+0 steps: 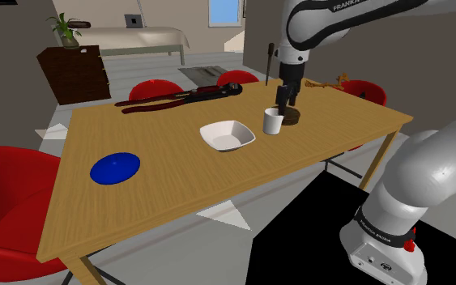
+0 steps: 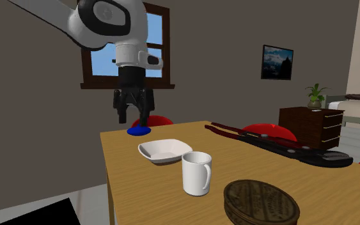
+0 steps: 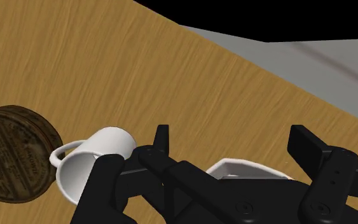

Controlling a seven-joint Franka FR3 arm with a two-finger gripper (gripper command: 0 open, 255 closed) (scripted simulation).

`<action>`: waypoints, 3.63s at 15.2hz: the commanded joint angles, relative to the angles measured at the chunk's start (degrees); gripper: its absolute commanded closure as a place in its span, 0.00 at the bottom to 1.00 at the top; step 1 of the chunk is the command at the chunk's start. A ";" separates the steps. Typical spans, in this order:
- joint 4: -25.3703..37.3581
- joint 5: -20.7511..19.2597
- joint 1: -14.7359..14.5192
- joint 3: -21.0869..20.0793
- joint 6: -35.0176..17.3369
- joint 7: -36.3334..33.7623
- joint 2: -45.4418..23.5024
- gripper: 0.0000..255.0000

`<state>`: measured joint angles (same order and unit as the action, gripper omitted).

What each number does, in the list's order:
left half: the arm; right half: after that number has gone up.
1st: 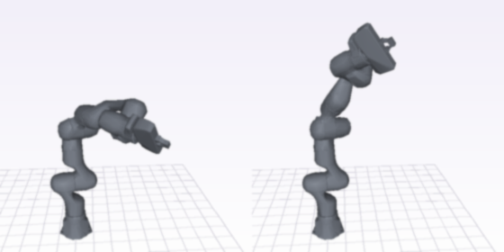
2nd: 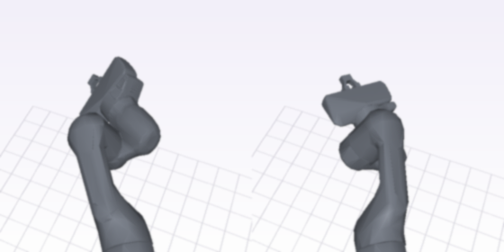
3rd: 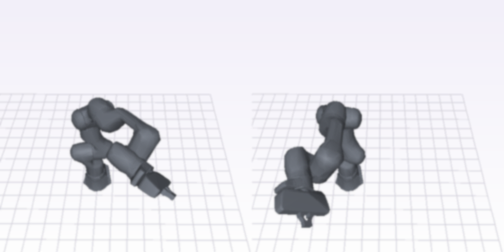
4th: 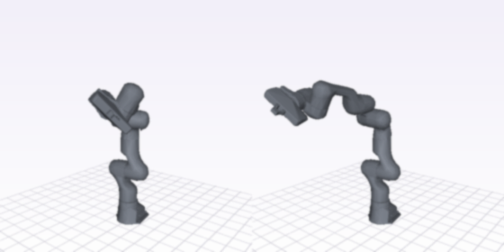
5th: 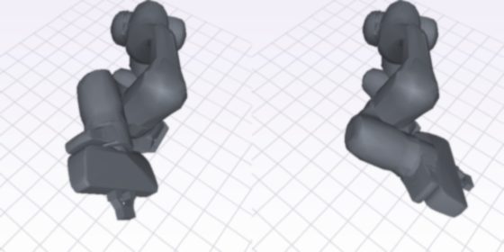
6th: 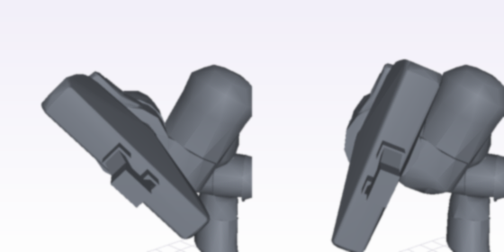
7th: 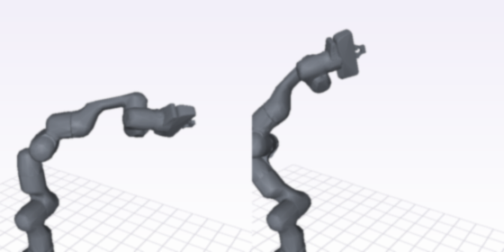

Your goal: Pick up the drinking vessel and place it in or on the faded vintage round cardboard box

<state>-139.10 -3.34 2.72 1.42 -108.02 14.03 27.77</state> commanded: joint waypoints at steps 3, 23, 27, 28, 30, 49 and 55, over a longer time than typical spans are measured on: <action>2.71 -1.17 1.15 1.97 -6.06 2.40 -7.66 0.00; 9.57 -1.05 3.63 6.00 -23.05 8.39 -29.10 0.00; 9.58 -1.05 3.63 6.00 -23.05 8.39 -29.10 0.00; 9.58 -1.05 3.63 6.00 -23.04 8.39 -29.10 0.00; 9.58 -1.05 3.63 6.00 -23.04 8.39 -29.10 1.00; 13.65 -1.25 3.52 5.87 -14.65 8.56 -24.76 1.00; 16.49 -1.28 3.47 5.78 -10.07 8.70 -23.01 1.00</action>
<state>-123.20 -4.62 6.20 7.22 -118.98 22.70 4.46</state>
